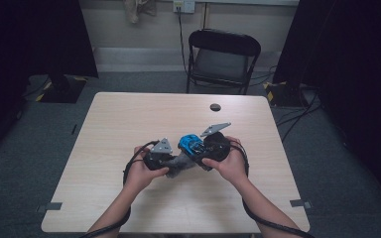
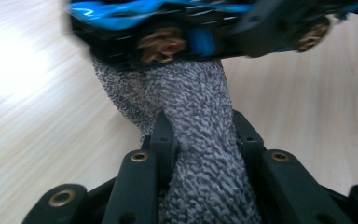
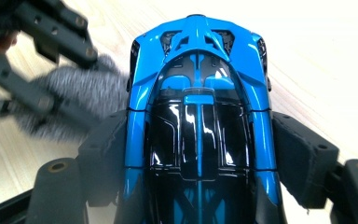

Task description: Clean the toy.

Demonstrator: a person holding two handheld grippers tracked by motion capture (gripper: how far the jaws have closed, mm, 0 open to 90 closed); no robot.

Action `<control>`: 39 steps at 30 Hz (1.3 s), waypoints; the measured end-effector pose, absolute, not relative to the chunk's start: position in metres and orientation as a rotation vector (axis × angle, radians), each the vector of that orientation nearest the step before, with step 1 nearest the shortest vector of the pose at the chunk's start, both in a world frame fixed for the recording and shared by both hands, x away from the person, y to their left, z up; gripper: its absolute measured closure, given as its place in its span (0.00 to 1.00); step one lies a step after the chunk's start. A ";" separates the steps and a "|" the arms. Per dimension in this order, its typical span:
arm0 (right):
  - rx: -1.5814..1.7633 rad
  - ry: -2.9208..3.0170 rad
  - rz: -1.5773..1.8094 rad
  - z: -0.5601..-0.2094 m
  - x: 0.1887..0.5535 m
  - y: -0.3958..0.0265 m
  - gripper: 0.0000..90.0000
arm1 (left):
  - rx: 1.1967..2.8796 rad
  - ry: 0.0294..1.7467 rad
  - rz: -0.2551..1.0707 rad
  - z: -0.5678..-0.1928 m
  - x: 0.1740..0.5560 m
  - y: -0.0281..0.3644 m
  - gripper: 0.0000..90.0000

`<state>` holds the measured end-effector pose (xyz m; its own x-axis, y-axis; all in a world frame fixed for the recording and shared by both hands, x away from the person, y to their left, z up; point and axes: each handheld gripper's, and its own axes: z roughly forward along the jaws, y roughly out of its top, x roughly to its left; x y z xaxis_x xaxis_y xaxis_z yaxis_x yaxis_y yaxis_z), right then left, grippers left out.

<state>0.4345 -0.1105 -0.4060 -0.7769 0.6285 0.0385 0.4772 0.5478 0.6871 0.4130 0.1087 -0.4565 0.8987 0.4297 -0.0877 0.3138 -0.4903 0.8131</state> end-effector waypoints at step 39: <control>0.961 2.573 1.068 -0.404 0.439 -0.104 0.29 | 2.123 0.682 0.260 -0.451 0.430 0.137 0.75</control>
